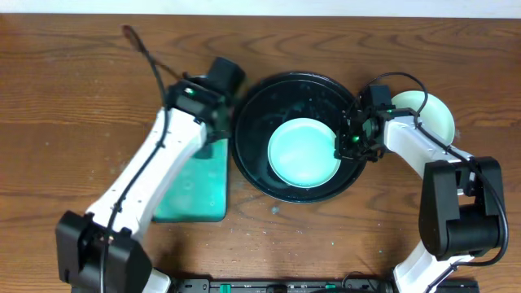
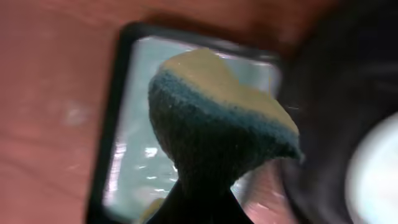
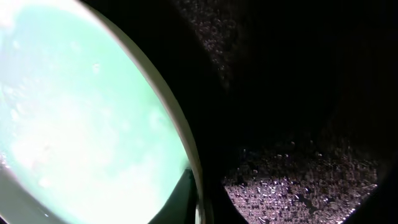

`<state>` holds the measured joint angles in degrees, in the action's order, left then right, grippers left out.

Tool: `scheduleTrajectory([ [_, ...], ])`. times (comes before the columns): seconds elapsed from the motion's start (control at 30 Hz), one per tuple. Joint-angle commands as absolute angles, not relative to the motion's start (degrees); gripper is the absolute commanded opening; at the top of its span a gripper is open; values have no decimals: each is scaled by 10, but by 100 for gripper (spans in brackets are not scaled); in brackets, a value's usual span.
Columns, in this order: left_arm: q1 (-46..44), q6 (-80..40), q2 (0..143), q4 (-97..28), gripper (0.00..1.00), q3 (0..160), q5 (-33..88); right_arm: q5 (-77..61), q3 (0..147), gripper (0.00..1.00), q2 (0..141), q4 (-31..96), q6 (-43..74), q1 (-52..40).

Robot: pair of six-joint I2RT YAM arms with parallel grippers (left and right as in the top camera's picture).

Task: Clean dirty plates on tray and stack at the side
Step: 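Return the sponge to the soapy tray with the left gripper, then lift the pale green plate with the right gripper, tilting it up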

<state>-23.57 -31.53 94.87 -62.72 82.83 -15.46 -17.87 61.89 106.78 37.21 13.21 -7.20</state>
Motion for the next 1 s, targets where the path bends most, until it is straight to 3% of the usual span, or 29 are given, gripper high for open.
scheduleTrajectory([
  [0.0,-144,-285,973,-561,7,732,-81,-144,611,1,1083,367,137,-72],
  [0.1,-105,-275,976,-531,10,698,-16,-145,612,1,1081,366,150,-76],
  [0.17,-94,-273,968,-534,33,702,-4,-145,615,1,1067,369,146,-84],
  [0.2,-91,-272,962,-535,38,705,1,-145,617,1,1058,369,143,-88],
  [0.37,-90,-268,863,-541,55,714,24,-103,631,1,952,357,114,-144],
  [0.4,-90,-268,833,-541,62,714,24,-92,632,1,929,343,97,-163],
  [0.53,-90,-268,732,-534,73,714,23,-73,632,1,880,265,61,-244],
  [0.77,-90,-268,559,-514,79,714,23,39,632,1,902,95,14,-395],
  [0.97,-90,-268,446,-514,79,714,21,261,632,1,938,-57,-98,-524],
])
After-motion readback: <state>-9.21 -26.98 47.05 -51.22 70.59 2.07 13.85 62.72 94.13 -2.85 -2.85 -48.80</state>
